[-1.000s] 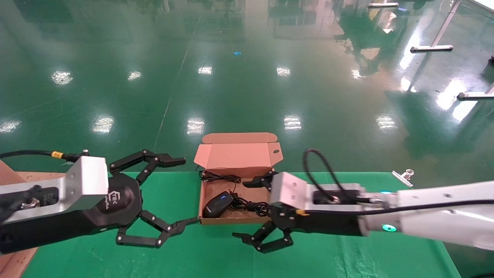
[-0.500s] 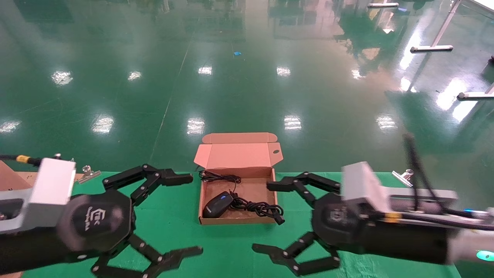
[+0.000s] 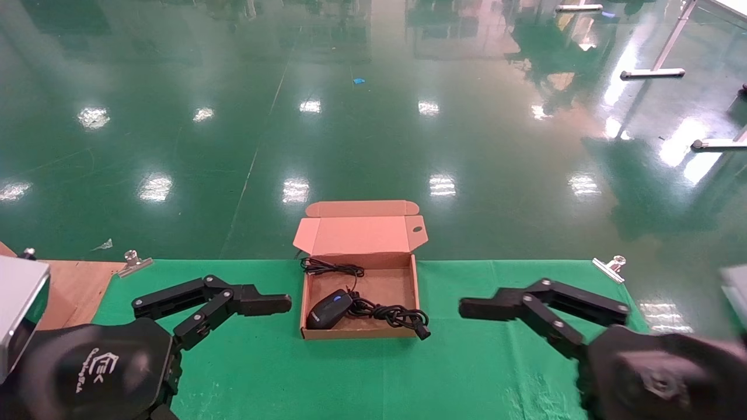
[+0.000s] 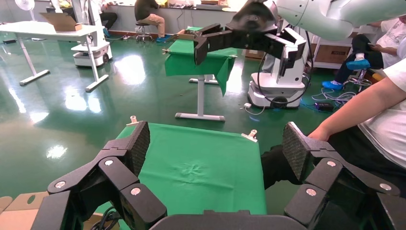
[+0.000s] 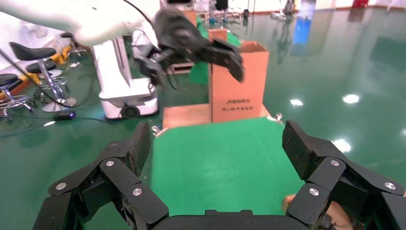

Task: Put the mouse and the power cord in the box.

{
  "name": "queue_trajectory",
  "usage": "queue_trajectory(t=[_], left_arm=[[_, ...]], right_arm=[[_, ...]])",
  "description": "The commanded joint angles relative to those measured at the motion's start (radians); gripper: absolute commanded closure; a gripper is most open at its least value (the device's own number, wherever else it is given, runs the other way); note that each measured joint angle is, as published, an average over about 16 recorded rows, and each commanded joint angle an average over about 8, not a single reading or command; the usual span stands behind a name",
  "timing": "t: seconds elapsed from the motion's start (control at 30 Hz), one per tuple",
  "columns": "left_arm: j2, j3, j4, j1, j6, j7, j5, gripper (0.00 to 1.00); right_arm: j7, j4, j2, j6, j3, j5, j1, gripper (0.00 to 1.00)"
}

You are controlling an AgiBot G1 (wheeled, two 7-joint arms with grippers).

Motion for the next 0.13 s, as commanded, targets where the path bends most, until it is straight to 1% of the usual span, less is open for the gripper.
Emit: queue_trajectory(t=[0.03, 0.13], left_arm=[[0.001, -0.009, 0.000, 0.003, 0.014, -0.007, -0.004, 0.00], [0.001, -0.010, 0.000, 0.004, 0.016, -0.008, -0.005, 0.00]], right_arm=[[0.014, 0.018, 0.024, -0.025, 0.031, 0.029, -0.020, 0.00], [0.016, 0.023, 0.030, -0.032, 0.040, 0.037, -0.026, 0.00]])
